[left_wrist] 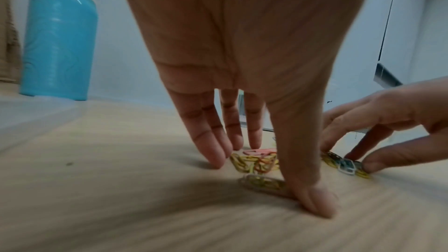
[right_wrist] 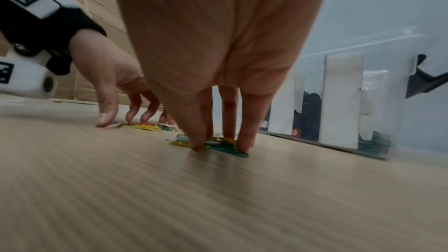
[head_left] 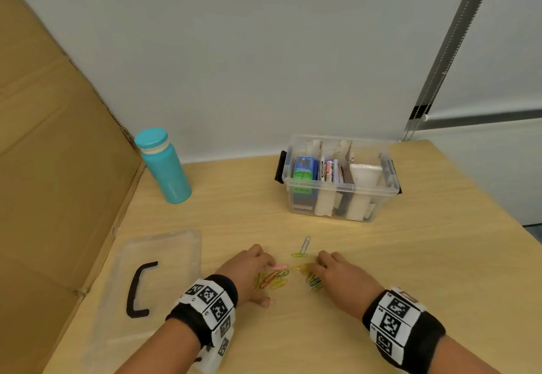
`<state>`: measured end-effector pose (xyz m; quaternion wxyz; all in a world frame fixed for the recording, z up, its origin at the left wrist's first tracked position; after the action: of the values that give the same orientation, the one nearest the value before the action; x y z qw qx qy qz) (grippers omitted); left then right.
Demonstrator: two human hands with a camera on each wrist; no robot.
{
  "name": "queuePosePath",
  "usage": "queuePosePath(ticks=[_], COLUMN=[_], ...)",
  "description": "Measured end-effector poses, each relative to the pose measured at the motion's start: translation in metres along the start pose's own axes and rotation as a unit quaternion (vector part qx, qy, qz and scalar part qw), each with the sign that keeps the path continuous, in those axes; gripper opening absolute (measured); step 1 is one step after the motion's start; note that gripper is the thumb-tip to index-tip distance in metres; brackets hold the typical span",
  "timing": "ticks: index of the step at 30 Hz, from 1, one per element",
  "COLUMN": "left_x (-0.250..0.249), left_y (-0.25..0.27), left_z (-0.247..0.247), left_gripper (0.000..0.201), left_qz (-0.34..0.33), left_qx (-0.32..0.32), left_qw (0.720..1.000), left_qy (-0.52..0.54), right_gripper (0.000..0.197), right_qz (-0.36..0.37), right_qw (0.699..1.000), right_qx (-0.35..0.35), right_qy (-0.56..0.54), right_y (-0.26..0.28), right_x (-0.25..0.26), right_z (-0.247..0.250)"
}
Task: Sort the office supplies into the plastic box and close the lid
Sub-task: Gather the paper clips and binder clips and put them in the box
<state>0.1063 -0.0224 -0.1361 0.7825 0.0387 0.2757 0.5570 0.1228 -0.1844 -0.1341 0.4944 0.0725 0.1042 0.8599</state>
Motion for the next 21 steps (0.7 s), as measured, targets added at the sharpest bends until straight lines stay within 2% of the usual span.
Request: queuePosePath(ticks=[4, 7, 10, 12, 13, 15, 17, 18, 19, 21], left_x=[-0.005, -0.007, -0.010, -0.011, -0.011, -0.012, -0.008, -0.005, -0.003, -0.001], left_y=[-0.007, -0.012, -0.015, -0.017, -0.018, -0.018, -0.019, -0.020, -0.020, -0.021], left_z=[0.008, 0.011, 0.014, 0.014, 0.014, 0.014, 0.012, 0.011, 0.010, 0.009], left_gripper=[0.049, 0.036, 0.026, 0.024, 0.024, 0.023, 0.022, 0.021, 0.021, 0.019], left_qz=[-0.010, -0.018, -0.023, -0.024, -0.024, -0.018, -0.001, 0.011, 0.020, 0.024], left_qx=[-0.026, -0.039, -0.050, -0.049, -0.047, -0.043, -0.044, -0.044, -0.044, -0.043], left_qw=[0.999, 0.999, 0.998, 0.999, 0.999, 0.999, 0.999, 0.999, 0.998, 0.997], left_qy=[0.025, 0.031, 0.018, 0.003, -0.006, -0.016, 0.001, 0.023, 0.043, 0.062], right_gripper=[0.030, 0.045, 0.040, 0.024, 0.024, 0.022, 0.009, 0.009, 0.011, 0.015], right_qz=[0.010, -0.007, -0.013, -0.042, -0.060, -0.097, -0.137, -0.161, -0.182, -0.197], right_qw=[0.997, 0.998, 0.996, 0.995, 0.996, 0.987, 0.961, 0.938, 0.901, 0.786], right_qx=[-0.076, -0.059, -0.092, -0.090, -0.066, -0.020, -0.021, -0.012, 0.004, 0.047], right_qy=[0.004, 0.022, 0.016, -0.014, -0.028, -0.123, -0.237, -0.308, -0.393, -0.584], right_y=[-0.003, -0.011, -0.014, -0.017, -0.020, -0.021, -0.022, -0.022, -0.022, -0.018], right_x=[0.011, 0.011, 0.022, 0.021, 0.015, 0.004, -0.014, -0.025, -0.034, -0.040], right_z=[0.009, 0.001, 0.014, 0.022, 0.019, 0.018, 0.016, 0.012, 0.005, -0.008])
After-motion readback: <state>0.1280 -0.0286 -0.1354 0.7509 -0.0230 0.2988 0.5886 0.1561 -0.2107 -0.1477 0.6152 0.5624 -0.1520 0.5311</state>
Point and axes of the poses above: each hand's wrist, its own y-axis away from the middle knuckle, its own z-axis out of the back of the hand, x = y × z, the point moved 8 cm from there along -y, towards the middle knuckle, and after that the axes turned 11 degrees about -z, right-handed, at the moved point
